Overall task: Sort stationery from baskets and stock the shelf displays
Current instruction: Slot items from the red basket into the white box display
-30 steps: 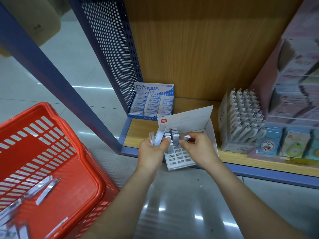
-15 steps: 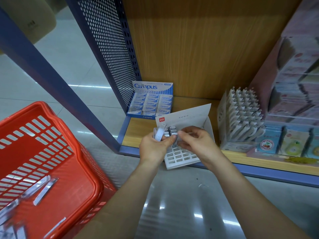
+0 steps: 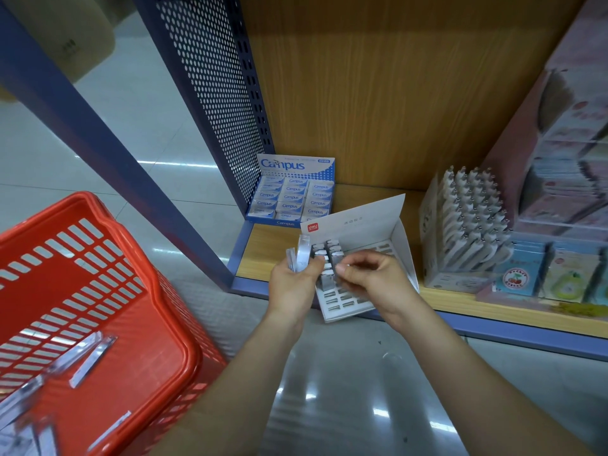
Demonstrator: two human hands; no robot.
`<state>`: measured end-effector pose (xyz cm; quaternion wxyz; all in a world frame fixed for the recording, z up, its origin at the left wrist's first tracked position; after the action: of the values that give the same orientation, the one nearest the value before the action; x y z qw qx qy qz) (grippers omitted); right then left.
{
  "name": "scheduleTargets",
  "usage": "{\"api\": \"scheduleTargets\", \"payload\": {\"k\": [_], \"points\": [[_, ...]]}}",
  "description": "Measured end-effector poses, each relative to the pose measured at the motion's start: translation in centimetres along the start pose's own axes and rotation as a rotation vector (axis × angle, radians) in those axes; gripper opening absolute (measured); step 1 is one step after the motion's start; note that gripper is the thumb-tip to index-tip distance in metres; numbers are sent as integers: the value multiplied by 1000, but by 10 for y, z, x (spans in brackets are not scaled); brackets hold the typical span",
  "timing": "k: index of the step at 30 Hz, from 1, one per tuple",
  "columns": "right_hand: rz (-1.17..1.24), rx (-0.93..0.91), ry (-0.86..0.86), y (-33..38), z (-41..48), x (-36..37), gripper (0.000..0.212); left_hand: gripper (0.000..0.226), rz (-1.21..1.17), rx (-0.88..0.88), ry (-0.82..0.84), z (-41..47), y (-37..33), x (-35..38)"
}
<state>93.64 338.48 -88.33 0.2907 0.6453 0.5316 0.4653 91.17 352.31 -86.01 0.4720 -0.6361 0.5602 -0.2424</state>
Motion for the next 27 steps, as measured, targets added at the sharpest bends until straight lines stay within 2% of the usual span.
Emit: {"api": "scheduleTargets", "payload": {"k": [2, 7, 9, 12, 18, 21, 25, 27], "points": [[137, 73, -6, -1, 1, 0, 5, 4, 13, -3, 13, 1, 1, -1], [-33, -2, -17, 4, 8, 5, 3, 10, 97, 2, 15, 5, 5, -2], [-95, -22, -31, 4, 10, 6, 8, 14, 104, 12, 13, 7, 4, -2], [-45, 11, -64, 2, 9, 3, 23, 19, 119, 27, 5, 8, 3, -3], [13, 122, -33, 2, 7, 6, 21, 16, 101, 24, 24, 1, 0, -2], [57, 164, -61, 2, 3, 6, 21, 7, 63, -20, 18, -4, -5, -2], [-129, -17, -248, 18, -11, -1, 7, 14, 57, -56, 40, -10, -2, -14], [-87, -47, -194, 27, -21, -1, 6, 12, 28, -65, 112, -18, 2, -17]]}}
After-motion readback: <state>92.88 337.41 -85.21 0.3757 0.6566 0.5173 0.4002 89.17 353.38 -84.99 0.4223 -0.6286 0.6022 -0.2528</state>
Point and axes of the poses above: each hand's wrist, its own z-axis towards the middle knuckle, its own x-axis out of the palm, y = z × x, the point moved 2 cm from there along z, towards the middle knuckle, and after that the axes turned 12 degrees about z, right-handed, at the moved point
